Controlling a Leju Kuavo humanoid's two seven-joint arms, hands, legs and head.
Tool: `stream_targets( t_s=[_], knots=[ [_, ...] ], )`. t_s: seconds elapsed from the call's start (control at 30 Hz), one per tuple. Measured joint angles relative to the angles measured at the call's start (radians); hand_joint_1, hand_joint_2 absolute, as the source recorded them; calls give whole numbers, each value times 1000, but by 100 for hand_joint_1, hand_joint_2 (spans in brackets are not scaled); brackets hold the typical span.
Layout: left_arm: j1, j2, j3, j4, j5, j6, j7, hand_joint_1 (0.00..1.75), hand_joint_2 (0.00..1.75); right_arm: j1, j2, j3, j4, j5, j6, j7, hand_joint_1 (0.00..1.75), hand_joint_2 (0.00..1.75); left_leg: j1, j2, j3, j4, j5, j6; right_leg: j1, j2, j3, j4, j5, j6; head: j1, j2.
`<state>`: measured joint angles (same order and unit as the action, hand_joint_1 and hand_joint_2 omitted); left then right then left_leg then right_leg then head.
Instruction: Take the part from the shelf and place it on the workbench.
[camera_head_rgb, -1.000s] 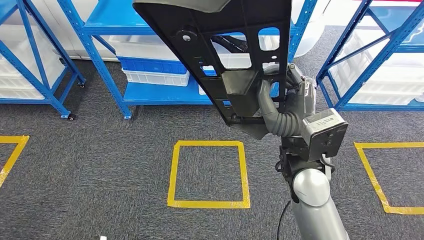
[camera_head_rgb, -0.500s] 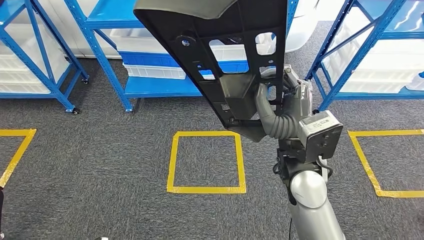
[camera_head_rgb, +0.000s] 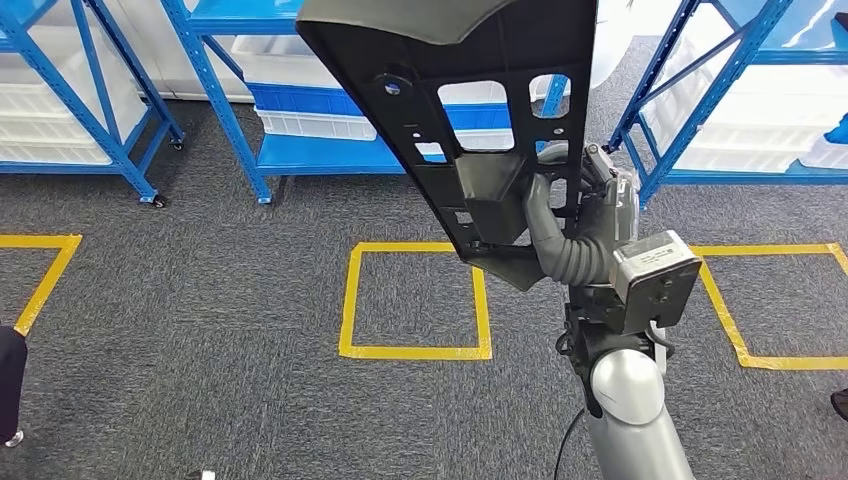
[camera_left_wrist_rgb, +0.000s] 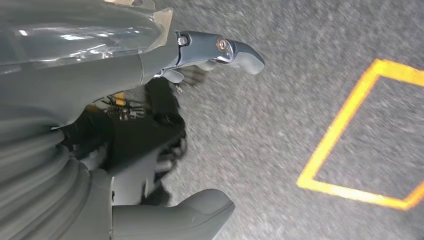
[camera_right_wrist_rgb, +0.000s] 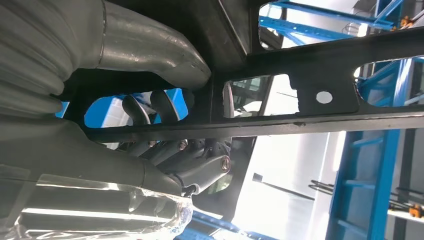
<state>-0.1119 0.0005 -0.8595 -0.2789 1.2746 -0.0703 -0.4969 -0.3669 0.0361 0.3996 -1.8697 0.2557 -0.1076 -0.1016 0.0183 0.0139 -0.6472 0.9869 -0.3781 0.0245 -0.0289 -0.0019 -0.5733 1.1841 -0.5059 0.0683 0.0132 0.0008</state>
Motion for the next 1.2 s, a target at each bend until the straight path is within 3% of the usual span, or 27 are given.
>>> stream_targets(
  t_s=[0.07, 0.1, 0.17, 0.2, 0.23, 0.3, 0.33, 0.37, 0.4, 0.43, 0.5, 0.57, 0.6, 0.7, 0.77, 0.87, 0.93, 0.97, 1.03, 1.07, 1.13, 1.2],
  knots=[
    [-1, 0, 3, 8, -15, 21, 2, 0, 175, 5, -3, -4, -6, 3, 0, -5, 175, 175, -1, 0, -19, 9, 18, -14, 4, 3, 98, -149, -27, -7, 2, 0],
    [-2, 1, 4, 12, -27, 34, 3, 0, 175, 9, -4, -6, -8, 4, -1, -8, 175, 175, -2, -1, -24, 11, 28, -19, 9, 5, 120, -190, -44, -16, 2, 0],
    [-5, 1, 2, 20, -59, 58, 2, 0, 175, 16, -6, -10, -10, 5, -6, -14, 175, 175, 1, -2, -30, 12, 42, -28, 9, 5, 114, -201, -46, -35, 1, 0],
    [-7, 1, -1, 24, -77, 69, -1, 0, 175, 20, -7, -12, -9, 4, -9, -17, 175, 175, 4, -3, -36, 19, 31, -31, 7, 4, 106, -198, -39, -46, 0, 0],
    [-9, 1, -5, 26, -93, 76, -6, 0, 175, 22, -8, -13, -9, 4, -11, -19, 175, 175, 6, -4, -45, 41, -1, -34, 5, 3, 98, -197, -31, -60, -1, 0],
    [-14, 2, -11, 27, -111, 83, -16, 0, 175, 24, -8, -17, -9, 4, -13, -22, 175, 175, 8, -6, -73, 141, -103, -39, 8, 1, 80, -196, -11, -82, -3, 0],
    [-17, 2, -12, 27, -112, 82, -20, 0, 175, 25, -7, -18, -9, 5, -13, -23, 175, 175, 8, -7, -89, 209, -144, -40, 12, 0, 69, -195, 0, -88, -3, 0],
    [-18, 3, -11, 27, -111, 79, -23, 0, 175, 27, -7, -20, -9, 5, -13, -23, 175, 175, 8, -7, -99, 269, -161, -41, 15, 0, 59, -194, 10, -91, -3, 0],
    [-19, 4, -11, 28, -109, 76, -24, 0, 175, 29, -7, -21, -9, 5, -13, -23, 175, 175, 8, -7, -98, 303, -155, -40, 18, 0, 47, -194, 19, -91, -3, 0],
    [-19, 5, -10, 28, -107, 73, -25, 0, 175, 31, -7, -21, -9, 6, -13, -23, 175, 175, 8, -8, -81, 304, -133, -37, 20, 0, 38, -193, 27, -89, -3, 0],
    [-21, 7, -9, 28, -106, 71, -28, 0, 175, 31, -6, -21, -9, 7, -13, -22, 175, 175, 7, -10, 9, 192, -95, -27, 23, 2, 26, -192, 37, -84, -3, 0],
    [-24, 8, -7, 28, -110, 70, -31, 0, 175, 27, -4, -23, -9, 10, -13, -20, 175, 175, 2, -15, 93, 65, -96, -18, 26, 0, 20, -191, 45, -73, -2, 0],
    [-26, 9, -6, 28, -113, 70, -32, 0, 175, 25, -2, -24, -9, 11, -13, -19, 175, 175, -1, -16, 111, 33, -104, -15, 27, -1, 18, -191, 49, -68, -2, 0],
    [-30, 9, -4, 27, -124, 71, -34, 0, 175, 20, 0, -28, -9, 14, -13, -17, 175, 175, -5, -15, 113, 12, -104, -7, 29, -3, 8, -189, 57, -52, -3, 0],
    [-32, 9, -3, 27, -135, 72, -33, 0, 175, 18, 0, -36, -10, 15, -14, -17, 175, 175, -2, -11, 108, 0, -94, 5, 30, -2, -13, -160, 40, -47, -1, 0],
    [-39, 9, -3, 27, -145, 76, -30, 0, 175, 15, -2, -51, -10, 15, -17, -17, 175, 175, -3, -7, 90, -4, -76, 17, 25, 0, -88, 10, -47, -52, 3, 0],
    [-41, 9, -3, 27, -149, 78, -27, 0, 175, 16, -5, -59, -9, 15, -19, -17, 175, 175, -5, -6, 77, -4, -67, 17, 22, 0, -119, 99, -79, -45, 2, 0],
    [-42, 9, -3, 27, -150, 78, -26, 0, 175, 17, -7, -62, -9, 15, -19, -17, 175, 175, -5, -6, 73, -3, -63, 15, 21, 0, -105, 87, -72, -37, 3, 0],
    [-43, 9, -3, 27, -152, 78, -25, 0, 175, 17, -8, -66, -8, 15, -20, -17, 175, 175, -6, -6, 69, -2, -57, 10, 18, -1, -23, -49, -24, -23, 3, 0],
    [-45, 8, -3, 27, -153, 78, -25, 0, 175, 16, -9, -68, -8, 15, -21, -17, 175, 175, -8, -6, 67, -1, -55, 6, 18, -1, 17, -122, -5, -21, 3, 0],
    [-48, 10, -3, 27, -153, 78, -25, 0, 175, 15, -9, -70, -9, 15, -21, -17, 175, 175, -13, -6, 60, 4, -53, 4, 16, 0, 56, -202, 15, -30, 1, 0],
    [-49, 12, -3, 27, -153, 78, -24, 0, 175, 15, -9, -72, -8, 15, -23, -16, 175, 175, -14, -6, 52, 6, -48, 5, 16, 2, 54, -207, 19, -41, 1, 0]
  ],
)
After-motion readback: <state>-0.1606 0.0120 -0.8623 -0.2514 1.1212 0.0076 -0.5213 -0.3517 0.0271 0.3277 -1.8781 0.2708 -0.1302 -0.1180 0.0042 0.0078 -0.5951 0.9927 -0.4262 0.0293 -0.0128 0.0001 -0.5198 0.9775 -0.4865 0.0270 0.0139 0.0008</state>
